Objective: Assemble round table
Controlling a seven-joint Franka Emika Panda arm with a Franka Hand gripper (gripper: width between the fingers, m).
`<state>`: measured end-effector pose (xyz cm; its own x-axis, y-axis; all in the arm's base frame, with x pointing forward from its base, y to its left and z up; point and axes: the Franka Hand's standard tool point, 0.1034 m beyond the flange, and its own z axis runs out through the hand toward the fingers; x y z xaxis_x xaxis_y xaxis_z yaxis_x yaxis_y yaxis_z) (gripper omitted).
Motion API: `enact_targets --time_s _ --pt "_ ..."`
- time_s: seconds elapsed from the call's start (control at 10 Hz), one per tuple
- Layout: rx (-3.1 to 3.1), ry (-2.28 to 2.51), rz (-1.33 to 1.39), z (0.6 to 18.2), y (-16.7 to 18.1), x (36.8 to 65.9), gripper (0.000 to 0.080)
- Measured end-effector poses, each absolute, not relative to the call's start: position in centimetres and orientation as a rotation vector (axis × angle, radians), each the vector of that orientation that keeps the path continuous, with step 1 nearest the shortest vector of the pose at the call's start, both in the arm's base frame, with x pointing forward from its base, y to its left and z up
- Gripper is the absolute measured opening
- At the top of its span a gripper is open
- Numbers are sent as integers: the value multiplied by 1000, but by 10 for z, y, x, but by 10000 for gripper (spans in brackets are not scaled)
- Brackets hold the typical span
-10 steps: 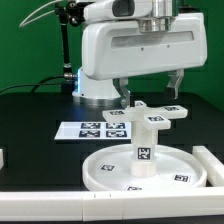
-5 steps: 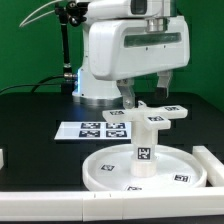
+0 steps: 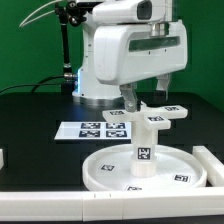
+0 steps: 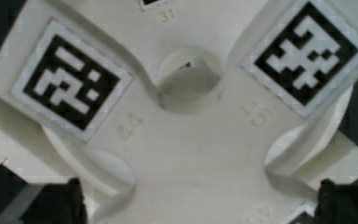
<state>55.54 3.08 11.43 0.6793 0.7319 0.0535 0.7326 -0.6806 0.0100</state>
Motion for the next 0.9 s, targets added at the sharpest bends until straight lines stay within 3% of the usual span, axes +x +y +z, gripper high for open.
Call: enact_targets --time_s 0.9 --pt "-2871 -1237 -51 103 27 551 649"
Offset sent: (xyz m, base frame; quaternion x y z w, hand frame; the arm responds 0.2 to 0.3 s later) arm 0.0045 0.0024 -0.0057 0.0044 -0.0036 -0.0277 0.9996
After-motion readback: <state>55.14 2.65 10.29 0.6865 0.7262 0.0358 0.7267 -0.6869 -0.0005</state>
